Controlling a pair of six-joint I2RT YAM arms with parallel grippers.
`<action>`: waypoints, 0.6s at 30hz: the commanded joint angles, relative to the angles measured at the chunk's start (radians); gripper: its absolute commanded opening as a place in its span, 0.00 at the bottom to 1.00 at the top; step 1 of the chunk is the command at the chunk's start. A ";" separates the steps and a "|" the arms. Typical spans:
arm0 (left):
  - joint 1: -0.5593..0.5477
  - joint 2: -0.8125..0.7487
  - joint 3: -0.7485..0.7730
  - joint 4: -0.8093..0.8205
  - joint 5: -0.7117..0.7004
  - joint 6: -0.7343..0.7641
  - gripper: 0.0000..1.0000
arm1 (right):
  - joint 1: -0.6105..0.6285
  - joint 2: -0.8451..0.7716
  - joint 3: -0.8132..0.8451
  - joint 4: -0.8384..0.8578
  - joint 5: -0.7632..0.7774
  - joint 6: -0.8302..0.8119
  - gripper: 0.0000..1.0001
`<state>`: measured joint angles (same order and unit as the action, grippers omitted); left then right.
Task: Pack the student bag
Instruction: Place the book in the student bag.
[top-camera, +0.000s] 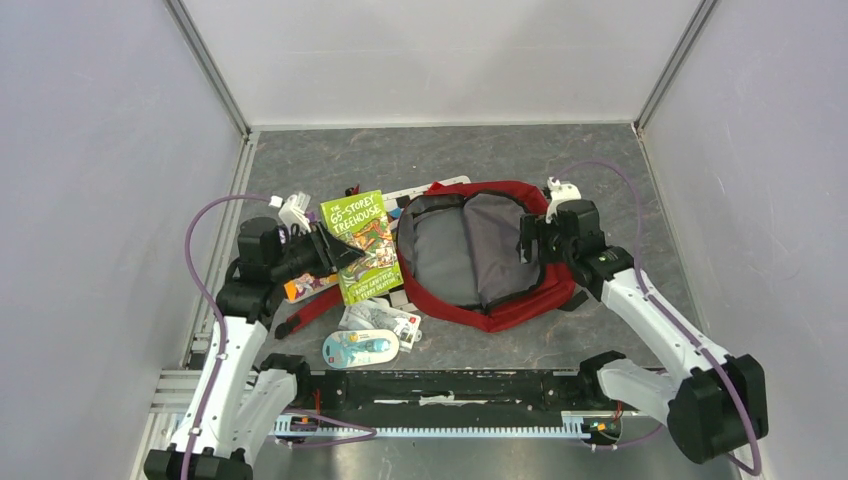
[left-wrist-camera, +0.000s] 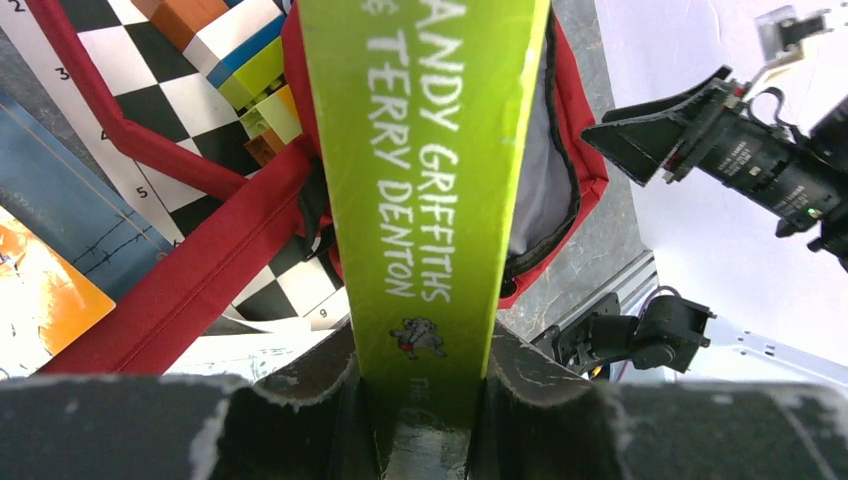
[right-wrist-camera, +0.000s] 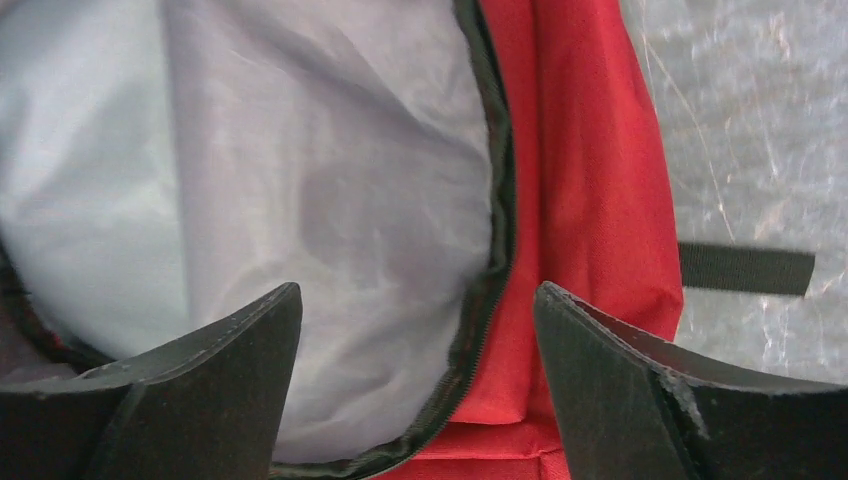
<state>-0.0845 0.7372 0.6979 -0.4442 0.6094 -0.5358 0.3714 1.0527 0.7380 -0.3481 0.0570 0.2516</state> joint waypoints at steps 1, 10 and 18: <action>0.006 -0.039 0.012 0.054 0.016 0.039 0.02 | -0.068 0.049 -0.033 0.054 -0.054 -0.033 0.86; 0.006 -0.101 0.019 0.038 0.080 -0.032 0.02 | -0.111 0.188 -0.023 0.129 -0.006 -0.083 0.71; 0.006 -0.172 0.058 -0.026 0.103 -0.091 0.02 | -0.192 0.312 0.021 0.173 -0.054 -0.123 0.53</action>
<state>-0.0845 0.6075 0.6941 -0.4889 0.6559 -0.5716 0.2081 1.3270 0.7036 -0.2432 0.0338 0.1654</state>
